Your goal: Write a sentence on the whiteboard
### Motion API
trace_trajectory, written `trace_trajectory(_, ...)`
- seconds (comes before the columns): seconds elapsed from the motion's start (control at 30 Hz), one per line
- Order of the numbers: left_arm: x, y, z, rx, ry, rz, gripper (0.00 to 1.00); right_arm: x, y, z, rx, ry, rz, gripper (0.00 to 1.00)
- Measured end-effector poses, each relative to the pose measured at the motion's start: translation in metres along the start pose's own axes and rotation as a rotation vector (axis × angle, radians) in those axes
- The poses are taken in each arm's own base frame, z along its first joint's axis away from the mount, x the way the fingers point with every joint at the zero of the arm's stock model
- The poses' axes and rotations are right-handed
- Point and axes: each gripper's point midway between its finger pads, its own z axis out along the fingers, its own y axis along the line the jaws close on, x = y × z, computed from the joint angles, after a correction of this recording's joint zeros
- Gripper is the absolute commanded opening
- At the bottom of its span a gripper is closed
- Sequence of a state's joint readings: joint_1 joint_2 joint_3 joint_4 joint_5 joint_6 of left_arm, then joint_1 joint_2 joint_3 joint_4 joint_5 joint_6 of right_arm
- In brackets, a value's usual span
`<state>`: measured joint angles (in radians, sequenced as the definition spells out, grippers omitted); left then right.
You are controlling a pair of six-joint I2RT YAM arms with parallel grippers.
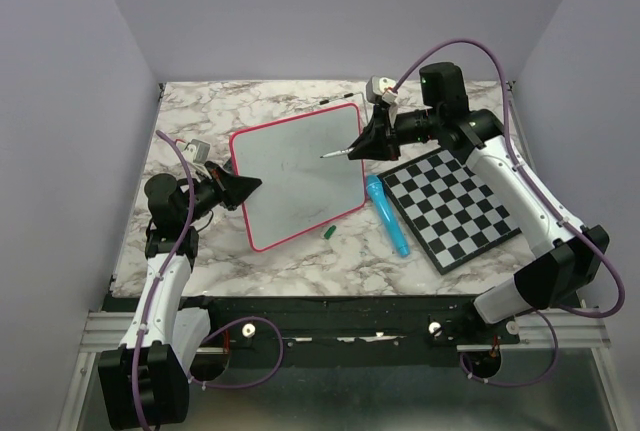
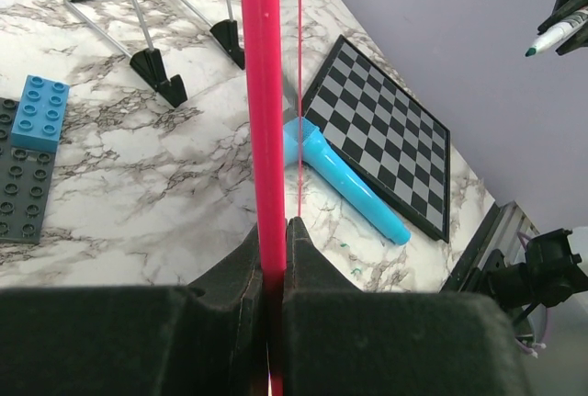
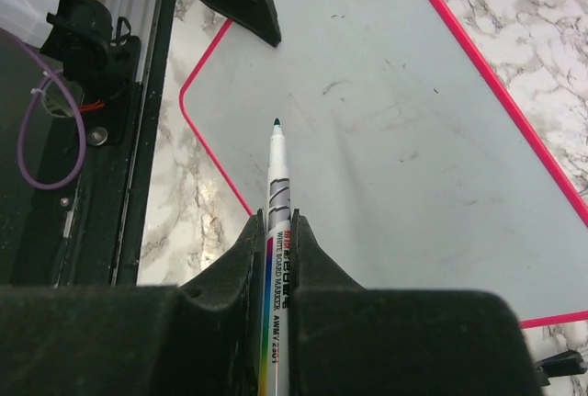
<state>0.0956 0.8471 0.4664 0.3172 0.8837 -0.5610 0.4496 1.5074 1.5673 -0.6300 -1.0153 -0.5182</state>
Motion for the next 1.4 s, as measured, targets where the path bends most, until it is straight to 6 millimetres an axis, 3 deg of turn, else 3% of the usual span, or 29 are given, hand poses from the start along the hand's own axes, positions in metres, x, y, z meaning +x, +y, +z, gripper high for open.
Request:
trace_trajectory(0.93,0.000,-0.002,0.001,0.003,0.000,-0.001,0.00,-0.009,0.015,0.008,-0.068,-0.008,0.002,0.01)
trace_trajectory(1.03,0.000,-0.002,0.002,0.002,-0.001,-0.002,0.00,-0.014,0.022,0.018,-0.079,0.001,-0.012,0.01)
trace_trajectory(1.17,0.000,-0.002,0.002,0.002,-0.001,-0.005,0.00,-0.016,0.036,0.046,-0.116,0.017,-0.009,0.01)
trace_trajectory(1.4,-0.001,-0.004,0.003,0.008,-0.007,-0.007,0.00,-0.023,0.034,0.091,-0.135,0.030,0.042,0.01)
